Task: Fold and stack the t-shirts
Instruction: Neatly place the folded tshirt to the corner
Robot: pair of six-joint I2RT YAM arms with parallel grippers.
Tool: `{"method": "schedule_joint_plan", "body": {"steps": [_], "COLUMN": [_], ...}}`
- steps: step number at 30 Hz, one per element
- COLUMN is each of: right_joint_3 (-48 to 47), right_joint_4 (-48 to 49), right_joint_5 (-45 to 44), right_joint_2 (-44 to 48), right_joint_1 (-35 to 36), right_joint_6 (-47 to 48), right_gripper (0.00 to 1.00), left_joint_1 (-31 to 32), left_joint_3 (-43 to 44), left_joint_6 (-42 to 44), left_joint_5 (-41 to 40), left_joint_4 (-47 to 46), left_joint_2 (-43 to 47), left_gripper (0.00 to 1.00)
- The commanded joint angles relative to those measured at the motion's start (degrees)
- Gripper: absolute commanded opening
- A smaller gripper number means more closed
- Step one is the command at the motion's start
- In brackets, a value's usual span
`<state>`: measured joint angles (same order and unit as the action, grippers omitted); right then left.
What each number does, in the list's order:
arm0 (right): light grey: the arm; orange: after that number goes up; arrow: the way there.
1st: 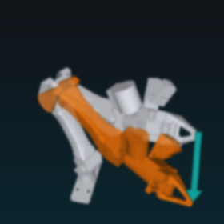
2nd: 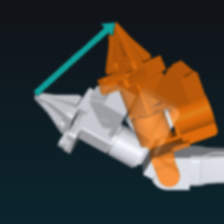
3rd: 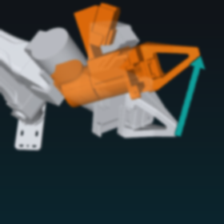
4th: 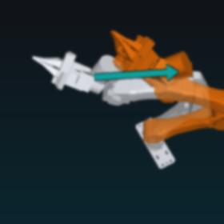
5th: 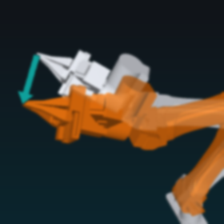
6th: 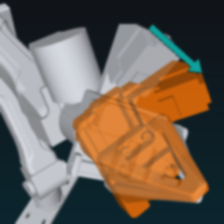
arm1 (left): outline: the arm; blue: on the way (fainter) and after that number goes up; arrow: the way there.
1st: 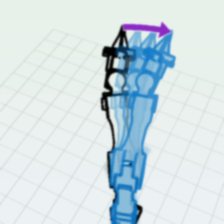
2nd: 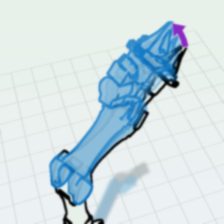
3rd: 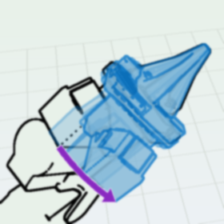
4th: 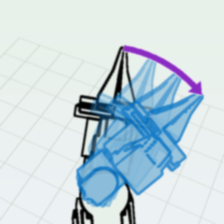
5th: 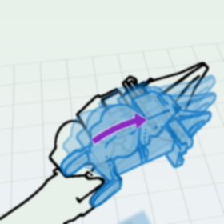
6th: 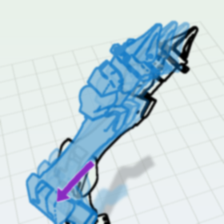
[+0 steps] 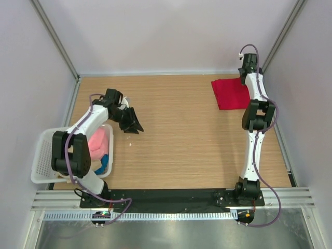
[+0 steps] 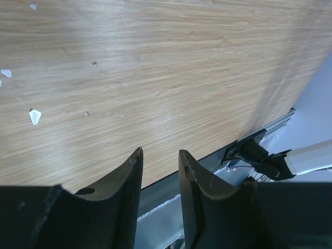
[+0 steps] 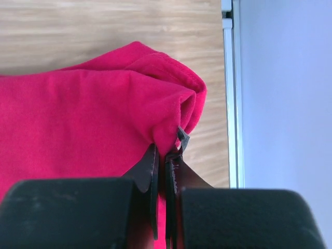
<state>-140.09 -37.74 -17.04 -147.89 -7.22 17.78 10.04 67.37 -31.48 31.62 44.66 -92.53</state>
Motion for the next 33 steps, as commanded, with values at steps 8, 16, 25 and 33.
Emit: {"method": "schedule_joint_plan", "body": {"steps": [8,16,25,33], "right_joint_3": [-4.7,-4.8,-5.2,-6.1], "right_joint_4": [11.5,13.4,17.7,20.1], "right_joint_5": [-4.1,-4.8,-0.8,-1.9], "right_joint_2": [-3.2,-3.2,-5.6,-6.6], "right_joint_1": [-1.1,-3.5,-3.7,-3.9], "right_joint_6": [-0.5,-4.4,-3.5,-4.4], "right_gripper": [0.01,0.01,0.01,0.01], "left_joint_1": [-0.2,-0.2,-0.2,-0.1], "left_joint_3": [6.6,7.1,6.5,6.1], "left_joint_6": [2.5,2.0,2.2,1.9], "left_joint_5": [2.3,3.5,3.6,3.5], "left_joint_4": [2.0,1.4,1.7,1.7], "left_joint_2": [-6.3,-7.8,-7.6,-7.7], "left_gripper": [0.33,0.32,0.31,0.30]}}
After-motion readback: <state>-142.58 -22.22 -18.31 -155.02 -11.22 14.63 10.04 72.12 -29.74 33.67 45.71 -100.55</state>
